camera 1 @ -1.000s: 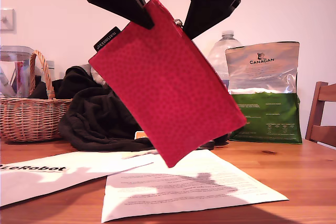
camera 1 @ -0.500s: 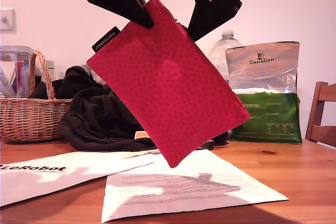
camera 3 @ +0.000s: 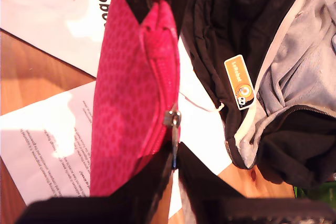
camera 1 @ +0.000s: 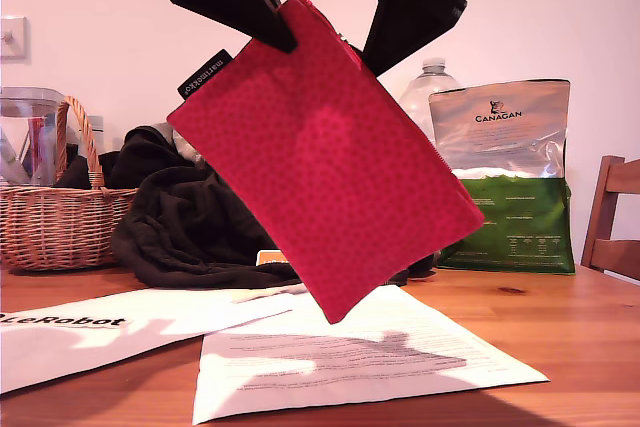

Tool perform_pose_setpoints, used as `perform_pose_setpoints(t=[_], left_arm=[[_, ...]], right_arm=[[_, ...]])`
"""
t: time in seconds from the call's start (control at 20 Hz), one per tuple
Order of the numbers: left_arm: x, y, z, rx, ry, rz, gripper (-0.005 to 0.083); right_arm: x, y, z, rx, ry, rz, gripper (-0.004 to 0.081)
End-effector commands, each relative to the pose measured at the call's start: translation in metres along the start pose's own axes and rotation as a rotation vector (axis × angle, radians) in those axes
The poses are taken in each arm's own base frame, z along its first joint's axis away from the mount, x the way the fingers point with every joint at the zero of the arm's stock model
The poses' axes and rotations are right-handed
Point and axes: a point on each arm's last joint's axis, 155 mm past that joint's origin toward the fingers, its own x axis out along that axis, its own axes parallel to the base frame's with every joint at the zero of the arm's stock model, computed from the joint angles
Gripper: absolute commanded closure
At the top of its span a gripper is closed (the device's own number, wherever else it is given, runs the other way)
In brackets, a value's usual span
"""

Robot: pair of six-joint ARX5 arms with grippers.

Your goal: Close the zipper in the zip bag in front of you

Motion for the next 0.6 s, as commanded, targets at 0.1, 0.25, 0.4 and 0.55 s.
perform_pose_setpoints(t=[0.1, 0.25, 0.4, 0.55], left_arm=[[-0.0035, 0.0109, -0.0098, -0.016, 0.013, 0.031, 0.0795], [-0.0052, 0.0137, -0.0148, -0.025, 0.02, 0.039, 0.0795], [-0.0053, 0.0139, -0.015, -0.026, 0.021, 0.039, 0.0795], [-0.0055, 0.0151, -0.0151, -0.025, 0.02, 0.044, 0.0795]], right_arm=[[-0.0042, 0.0014, -0.0027, -0.003, 0.015, -0.004, 0.0783], [-0.0042, 0.0017, -0.0042, -0.004, 0.021, -0.004, 0.0783], [-0.0042, 0.0026, -0.0053, -0.004, 0.025, 0.0, 0.0783], [-0.0044, 0.0052, -0.0086, -0.005, 0.039, 0.01, 0.0783]])
